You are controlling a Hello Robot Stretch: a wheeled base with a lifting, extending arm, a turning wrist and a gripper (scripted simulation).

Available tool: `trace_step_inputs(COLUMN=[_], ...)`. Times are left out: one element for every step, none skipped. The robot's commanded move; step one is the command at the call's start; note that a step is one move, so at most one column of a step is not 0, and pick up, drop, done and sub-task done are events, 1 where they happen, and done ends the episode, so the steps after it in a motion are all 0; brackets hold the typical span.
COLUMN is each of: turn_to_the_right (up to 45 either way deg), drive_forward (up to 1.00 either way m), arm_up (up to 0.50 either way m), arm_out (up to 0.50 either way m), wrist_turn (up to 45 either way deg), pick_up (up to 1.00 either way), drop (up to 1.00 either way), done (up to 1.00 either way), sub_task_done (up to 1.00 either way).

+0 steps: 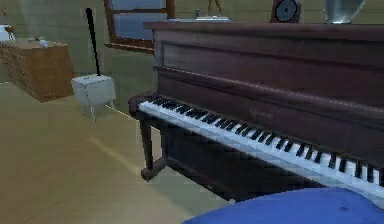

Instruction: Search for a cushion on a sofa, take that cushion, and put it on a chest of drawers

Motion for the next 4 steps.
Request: trace_step_inputs(turn_to_the_right=[36.0,0.0,-45.0,-36.0], drive_forward=[0.0,0.1,0.0,0.0], arm_up=[0.0,0.0,0.0,0.0], arm_out=[0.0,0.0,0.0,0.0], wrist_turn=[0.0,0.0,0.0,0.0], pick_up=[0.0,0.0,0.0,0.0], drop=[0.0,0.0,0.0,0.0], done=[0.0,0.0,0.0,0.0], sub_task_done=[0.0,0.0,0.0,0.0])
